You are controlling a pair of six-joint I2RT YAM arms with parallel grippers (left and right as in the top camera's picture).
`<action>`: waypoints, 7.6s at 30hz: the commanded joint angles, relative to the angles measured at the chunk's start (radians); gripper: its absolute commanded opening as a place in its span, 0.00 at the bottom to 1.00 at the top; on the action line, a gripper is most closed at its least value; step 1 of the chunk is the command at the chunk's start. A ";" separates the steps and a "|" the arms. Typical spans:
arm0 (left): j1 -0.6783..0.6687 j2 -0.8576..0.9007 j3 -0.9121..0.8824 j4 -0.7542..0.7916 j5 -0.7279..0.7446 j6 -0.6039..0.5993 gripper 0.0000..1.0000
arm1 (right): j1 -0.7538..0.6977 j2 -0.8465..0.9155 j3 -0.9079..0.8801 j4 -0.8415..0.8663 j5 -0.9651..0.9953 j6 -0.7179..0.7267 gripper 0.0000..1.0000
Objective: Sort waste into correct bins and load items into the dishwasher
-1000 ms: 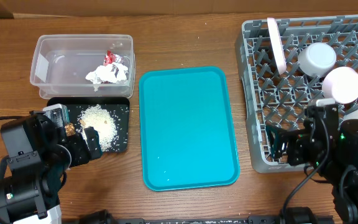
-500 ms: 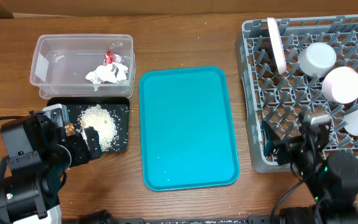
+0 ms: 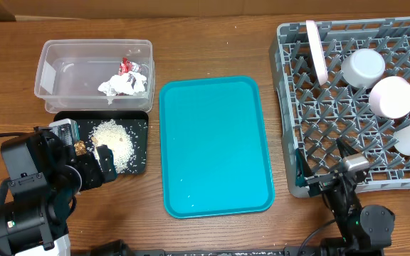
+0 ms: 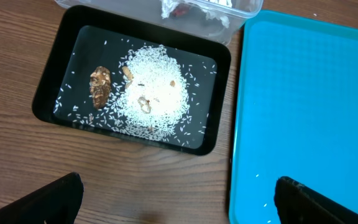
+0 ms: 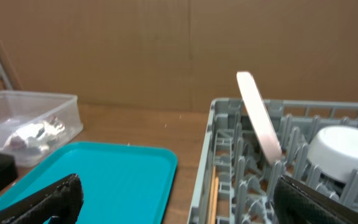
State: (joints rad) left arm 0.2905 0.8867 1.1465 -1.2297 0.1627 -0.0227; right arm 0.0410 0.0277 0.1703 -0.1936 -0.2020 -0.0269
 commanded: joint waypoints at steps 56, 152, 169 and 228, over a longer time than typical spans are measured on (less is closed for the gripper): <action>0.008 -0.005 0.000 0.003 0.014 -0.007 1.00 | -0.035 -0.025 -0.163 0.111 0.172 0.005 1.00; -0.353 -0.883 -1.142 1.154 -0.181 0.020 1.00 | -0.035 -0.025 -0.163 0.111 0.172 0.005 1.00; -0.353 -0.883 -1.142 1.154 -0.181 0.020 1.00 | -0.035 -0.025 -0.163 0.111 0.172 0.005 1.00; -0.353 -0.883 -1.142 1.154 -0.181 0.019 1.00 | -0.035 -0.025 -0.163 0.111 0.172 0.005 1.00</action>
